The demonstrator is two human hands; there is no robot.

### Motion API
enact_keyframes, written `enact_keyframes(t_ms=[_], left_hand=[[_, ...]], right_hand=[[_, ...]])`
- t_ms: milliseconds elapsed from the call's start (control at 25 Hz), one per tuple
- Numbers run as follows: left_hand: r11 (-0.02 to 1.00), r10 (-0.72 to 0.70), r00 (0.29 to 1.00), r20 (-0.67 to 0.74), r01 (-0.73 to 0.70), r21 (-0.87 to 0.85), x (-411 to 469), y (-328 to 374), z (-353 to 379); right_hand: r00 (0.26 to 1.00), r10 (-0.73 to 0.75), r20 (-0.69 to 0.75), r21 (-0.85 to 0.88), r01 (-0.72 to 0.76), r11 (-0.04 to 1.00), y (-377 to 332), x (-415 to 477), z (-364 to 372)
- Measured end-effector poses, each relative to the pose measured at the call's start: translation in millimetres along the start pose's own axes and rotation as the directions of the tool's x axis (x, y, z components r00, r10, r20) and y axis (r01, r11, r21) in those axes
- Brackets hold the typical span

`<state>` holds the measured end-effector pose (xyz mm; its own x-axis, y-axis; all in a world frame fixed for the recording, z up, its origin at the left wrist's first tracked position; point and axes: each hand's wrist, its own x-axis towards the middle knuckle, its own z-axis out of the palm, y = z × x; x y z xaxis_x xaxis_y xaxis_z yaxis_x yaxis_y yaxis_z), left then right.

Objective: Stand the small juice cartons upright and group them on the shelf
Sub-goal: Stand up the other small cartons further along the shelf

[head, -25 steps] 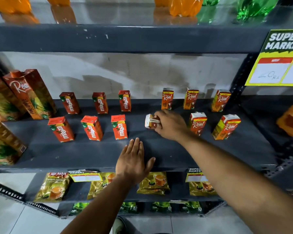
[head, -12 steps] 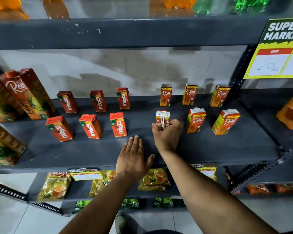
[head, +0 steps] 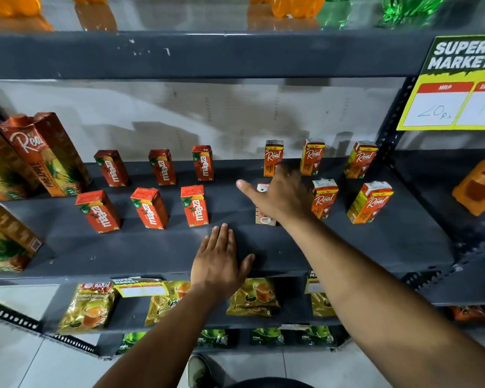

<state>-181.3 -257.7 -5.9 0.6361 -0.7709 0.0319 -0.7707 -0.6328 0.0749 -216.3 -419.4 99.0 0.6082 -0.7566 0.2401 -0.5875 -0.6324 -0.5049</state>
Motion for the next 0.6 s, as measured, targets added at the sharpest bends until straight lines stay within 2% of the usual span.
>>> enact_keyframes(t_ms=[80,200,320,400,480,560,600], left_hand=[[1.0,-0.002,1.0,0.007,0.002,-0.004,0,1,-2],[1.0,-0.002,1.0,0.012,0.002,0.002,-1,1,-3],[1.0,0.001,1.0,0.017,-0.001,-0.009,-1,-1,-2],[1.0,0.004,1.0,0.021,-0.004,-0.008,-1,-1,-1],[1.0,0.006,1.0,0.016,-0.005,-0.003,0,-2,-1],[1.0,0.004,1.0,0.007,-0.004,-0.005,1,-2,0],[1.0,0.003,1.0,0.001,-0.003,-0.015,1,-2,1]], right_hand=[[0.99,-0.024,0.141,-0.208,0.053,0.977,-6,7,-10],[0.941,-0.05,0.336,-0.282,0.151,0.947,-12,17,-21],[0.793,-0.153,0.589,-0.336,0.413,0.846,-15,32,-30],[0.671,-0.29,0.682,-0.296,0.616,0.729,-13,43,-37],[0.571,-0.453,0.685,-0.306,0.79,0.531,-9,48,-43],[0.498,-0.565,0.658,-0.364,0.867,0.34,-4,47,-46],[0.48,-0.593,0.647,-0.383,0.876,0.293,0,45,-46]])
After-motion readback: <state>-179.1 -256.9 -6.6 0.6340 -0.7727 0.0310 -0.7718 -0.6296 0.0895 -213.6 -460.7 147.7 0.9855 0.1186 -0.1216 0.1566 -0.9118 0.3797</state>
